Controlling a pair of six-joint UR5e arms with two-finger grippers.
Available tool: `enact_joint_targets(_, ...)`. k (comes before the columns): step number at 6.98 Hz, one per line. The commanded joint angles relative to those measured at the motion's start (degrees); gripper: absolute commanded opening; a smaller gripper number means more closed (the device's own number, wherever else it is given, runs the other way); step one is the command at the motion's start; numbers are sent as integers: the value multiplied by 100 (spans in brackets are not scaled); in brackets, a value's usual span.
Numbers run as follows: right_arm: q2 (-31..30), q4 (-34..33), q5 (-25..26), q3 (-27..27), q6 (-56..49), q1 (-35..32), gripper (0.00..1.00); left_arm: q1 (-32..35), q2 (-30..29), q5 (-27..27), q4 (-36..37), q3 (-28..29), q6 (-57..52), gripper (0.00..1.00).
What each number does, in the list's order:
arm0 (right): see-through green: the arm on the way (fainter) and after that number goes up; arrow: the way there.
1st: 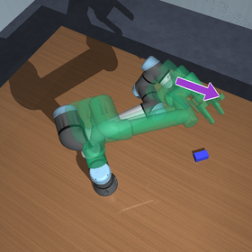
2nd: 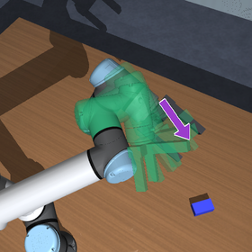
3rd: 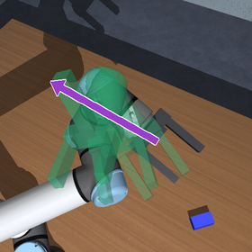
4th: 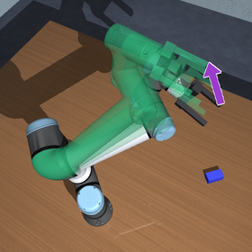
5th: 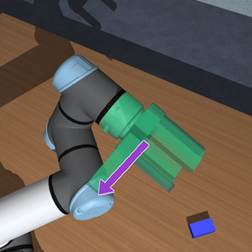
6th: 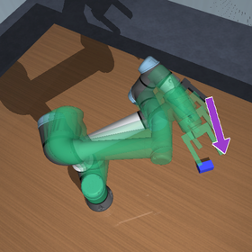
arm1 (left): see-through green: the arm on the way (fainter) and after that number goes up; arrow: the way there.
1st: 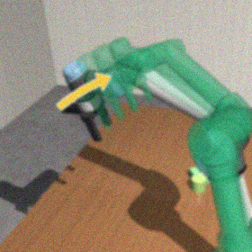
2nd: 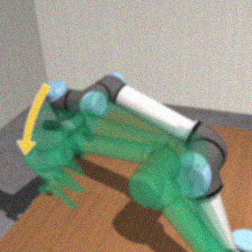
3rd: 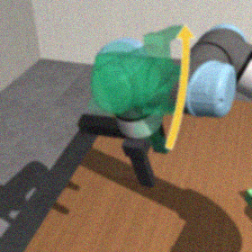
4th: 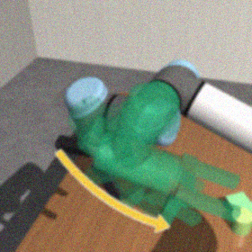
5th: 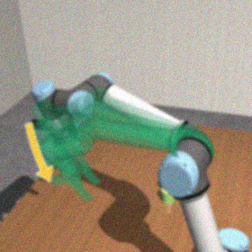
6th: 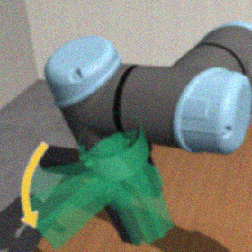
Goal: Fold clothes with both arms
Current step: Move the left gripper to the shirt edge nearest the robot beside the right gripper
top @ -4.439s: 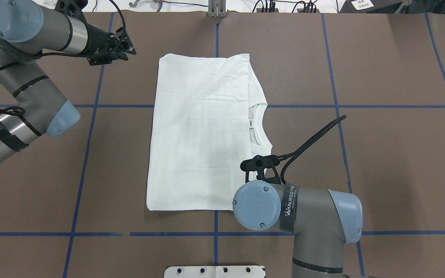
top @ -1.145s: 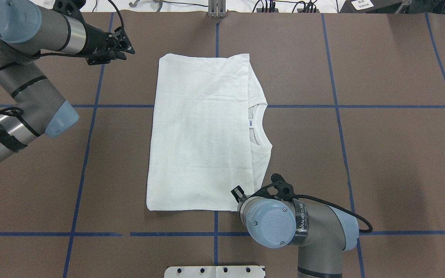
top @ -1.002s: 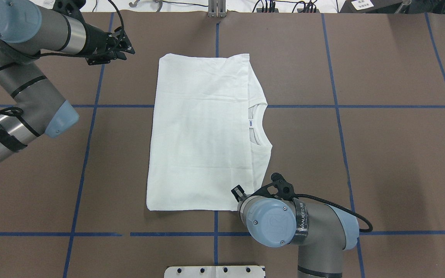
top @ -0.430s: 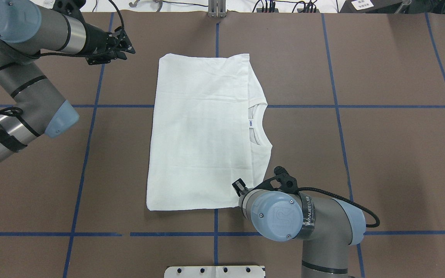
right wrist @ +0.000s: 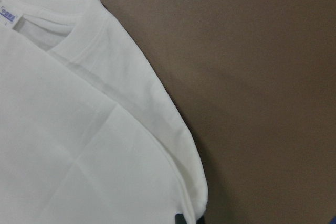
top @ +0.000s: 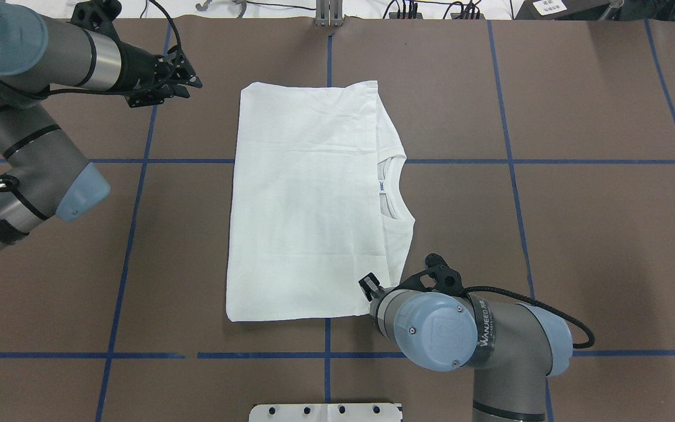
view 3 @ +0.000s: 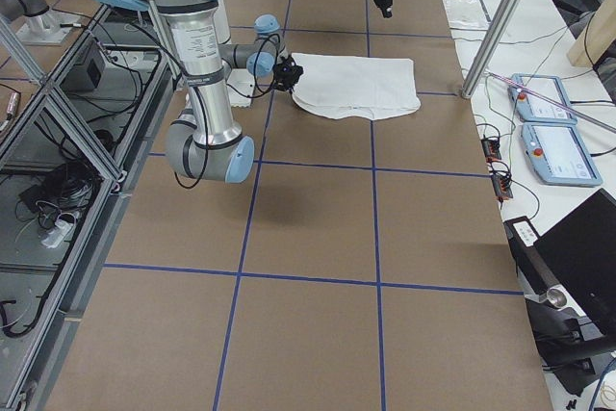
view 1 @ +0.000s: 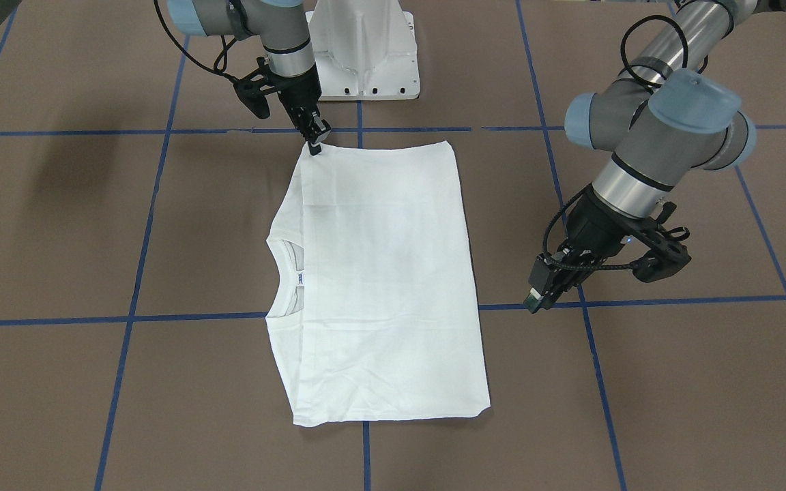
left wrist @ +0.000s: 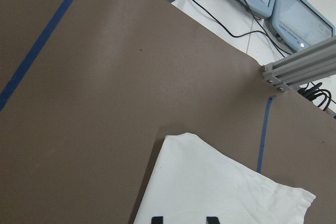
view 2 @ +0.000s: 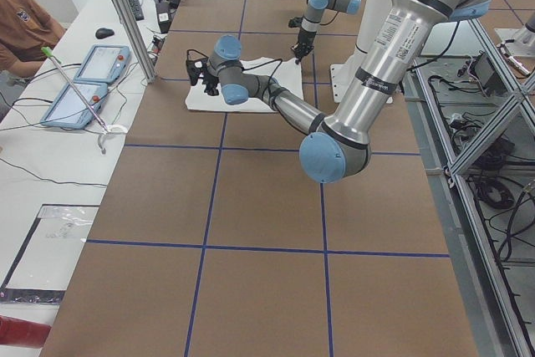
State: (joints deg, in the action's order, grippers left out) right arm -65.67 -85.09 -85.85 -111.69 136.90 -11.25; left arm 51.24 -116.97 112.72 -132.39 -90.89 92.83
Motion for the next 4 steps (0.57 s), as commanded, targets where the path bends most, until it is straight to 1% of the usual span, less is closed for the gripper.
enact_joint_targets(1,-209,-25,7,-212,12,105,0,-654,706,-83,-7,-1039,934,40)
enact_joint_targets(2,-218,-25,-2,-222,3,106,0,-1120,1137,-153,-15,-1506,1322,42)
enact_joint_targets(3,-323,-25,-2,-404,3,106,0,-1716,1280,-711,185,-1754,1622,43)
enact_joint_targets(4,-411,-25,-2,-476,12,114,0,-2175,1325,-1055,700,-1957,1790,44)
